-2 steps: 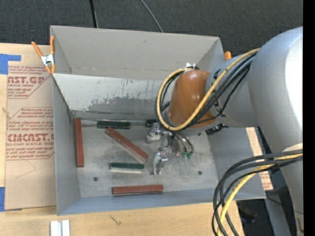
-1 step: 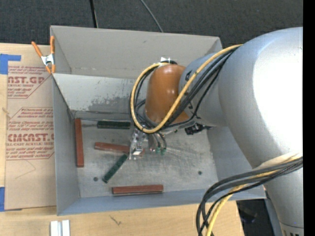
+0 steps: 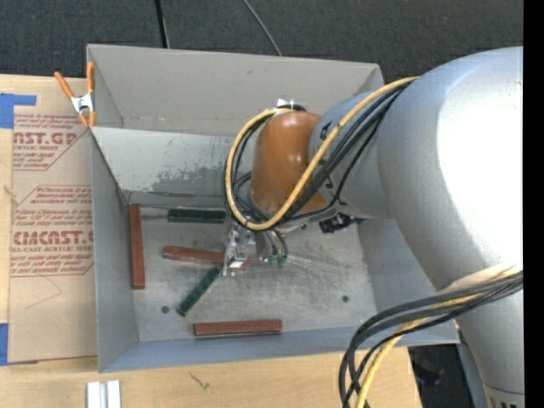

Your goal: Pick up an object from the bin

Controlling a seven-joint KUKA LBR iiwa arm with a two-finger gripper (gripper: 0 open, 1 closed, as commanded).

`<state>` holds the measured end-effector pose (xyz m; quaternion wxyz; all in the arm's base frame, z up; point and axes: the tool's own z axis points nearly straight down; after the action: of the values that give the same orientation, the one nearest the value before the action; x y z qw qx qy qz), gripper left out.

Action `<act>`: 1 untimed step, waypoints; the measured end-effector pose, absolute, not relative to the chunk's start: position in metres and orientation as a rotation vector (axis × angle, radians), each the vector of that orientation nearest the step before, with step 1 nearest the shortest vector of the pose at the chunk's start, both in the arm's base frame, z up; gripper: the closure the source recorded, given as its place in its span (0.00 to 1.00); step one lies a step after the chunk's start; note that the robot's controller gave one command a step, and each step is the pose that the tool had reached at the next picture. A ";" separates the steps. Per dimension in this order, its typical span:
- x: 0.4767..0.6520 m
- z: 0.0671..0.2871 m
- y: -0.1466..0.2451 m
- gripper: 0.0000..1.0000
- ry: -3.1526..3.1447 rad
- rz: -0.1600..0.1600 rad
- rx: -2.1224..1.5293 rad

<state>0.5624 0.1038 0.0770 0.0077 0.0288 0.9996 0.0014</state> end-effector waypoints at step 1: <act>0.551 0.118 0.106 1.00 3.146 -0.002 0.080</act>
Offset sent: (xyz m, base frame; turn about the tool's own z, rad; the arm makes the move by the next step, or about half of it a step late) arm 0.0037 -0.0658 -0.0070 -0.1338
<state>0.5509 0.1057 0.1176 -0.0027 0.0255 0.9997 -0.0005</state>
